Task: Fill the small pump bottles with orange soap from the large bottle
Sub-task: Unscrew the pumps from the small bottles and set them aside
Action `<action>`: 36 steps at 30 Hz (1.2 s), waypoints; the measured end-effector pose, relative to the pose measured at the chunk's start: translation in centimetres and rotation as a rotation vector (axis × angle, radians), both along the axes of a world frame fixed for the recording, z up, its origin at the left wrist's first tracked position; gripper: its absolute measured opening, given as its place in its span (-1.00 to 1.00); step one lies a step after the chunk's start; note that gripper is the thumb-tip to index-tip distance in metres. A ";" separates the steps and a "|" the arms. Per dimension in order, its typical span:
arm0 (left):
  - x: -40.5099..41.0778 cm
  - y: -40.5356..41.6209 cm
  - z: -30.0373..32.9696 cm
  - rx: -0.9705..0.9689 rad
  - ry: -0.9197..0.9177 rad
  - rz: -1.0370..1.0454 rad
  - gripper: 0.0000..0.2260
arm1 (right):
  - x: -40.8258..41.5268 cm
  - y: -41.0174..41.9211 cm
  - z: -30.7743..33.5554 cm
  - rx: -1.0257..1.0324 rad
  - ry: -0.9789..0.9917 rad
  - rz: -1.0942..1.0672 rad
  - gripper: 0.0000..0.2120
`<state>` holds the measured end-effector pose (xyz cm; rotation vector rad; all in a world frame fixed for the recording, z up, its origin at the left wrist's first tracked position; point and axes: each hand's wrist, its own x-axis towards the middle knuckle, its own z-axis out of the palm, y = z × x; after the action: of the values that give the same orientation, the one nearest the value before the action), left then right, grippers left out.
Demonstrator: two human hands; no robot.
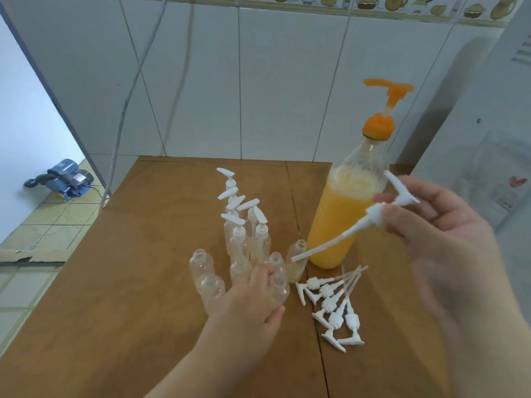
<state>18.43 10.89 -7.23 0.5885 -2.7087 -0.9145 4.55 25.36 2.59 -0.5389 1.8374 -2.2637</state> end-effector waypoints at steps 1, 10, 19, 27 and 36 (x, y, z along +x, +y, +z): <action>0.0 0.1 -0.4 -0.006 -0.019 -0.004 -0.62 | -0.4 0.6 -0.4 -0.010 -0.002 -0.044 -0.61; -0.7 0.4 -2.9 -0.037 -0.154 0.048 -0.66 | -0.1 2.6 -8.3 0.389 0.070 -0.239 -0.66; -0.2 -0.1 -2.7 -0.084 -0.075 0.100 -0.47 | 2.4 1.7 -18.5 0.747 0.646 -0.036 -0.55; 2.4 -1.9 3.3 -0.169 0.389 0.249 -0.71 | 1.0 2.2 -21.7 0.745 0.821 0.127 -0.64; -5.7 -19.9 1.8 0.306 0.050 0.545 -0.73 | 0.3 2.5 -22.5 0.710 0.847 0.174 -0.71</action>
<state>12.72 -9.06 -5.42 1.2621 -2.1847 -1.1581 4.82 27.84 -19.89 -1.5577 2.5949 -1.1576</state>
